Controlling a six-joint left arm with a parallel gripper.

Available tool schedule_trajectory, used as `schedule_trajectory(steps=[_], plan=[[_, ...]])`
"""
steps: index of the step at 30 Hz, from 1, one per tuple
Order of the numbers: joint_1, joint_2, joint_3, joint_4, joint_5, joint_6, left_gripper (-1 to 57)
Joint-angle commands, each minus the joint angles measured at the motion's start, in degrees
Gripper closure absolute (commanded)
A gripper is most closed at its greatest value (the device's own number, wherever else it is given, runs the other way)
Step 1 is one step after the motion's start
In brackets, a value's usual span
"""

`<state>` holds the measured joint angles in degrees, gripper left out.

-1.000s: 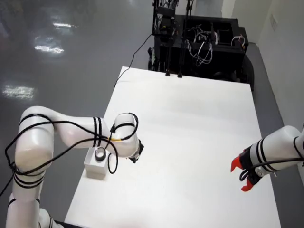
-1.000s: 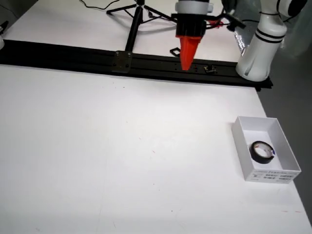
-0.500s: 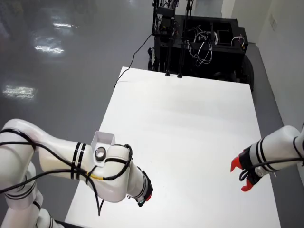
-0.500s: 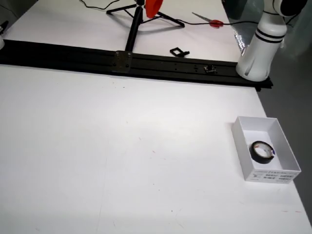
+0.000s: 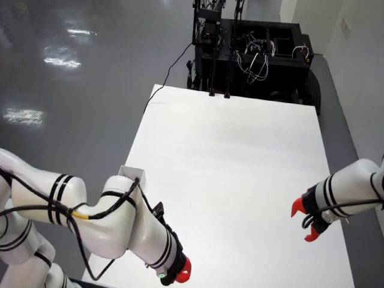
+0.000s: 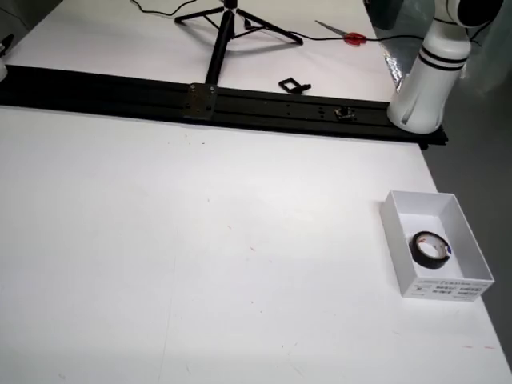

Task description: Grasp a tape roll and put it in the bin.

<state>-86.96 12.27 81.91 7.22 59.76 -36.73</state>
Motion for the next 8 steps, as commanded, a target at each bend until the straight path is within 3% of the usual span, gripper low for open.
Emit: schedule_trajectory(steps=[1,8], plan=[[-0.4,-6.56,-0.09,-9.16,5.1,6.14,56.9],[0.83,-6.47,-0.17,-10.03,5.19,1.31,56.9]])
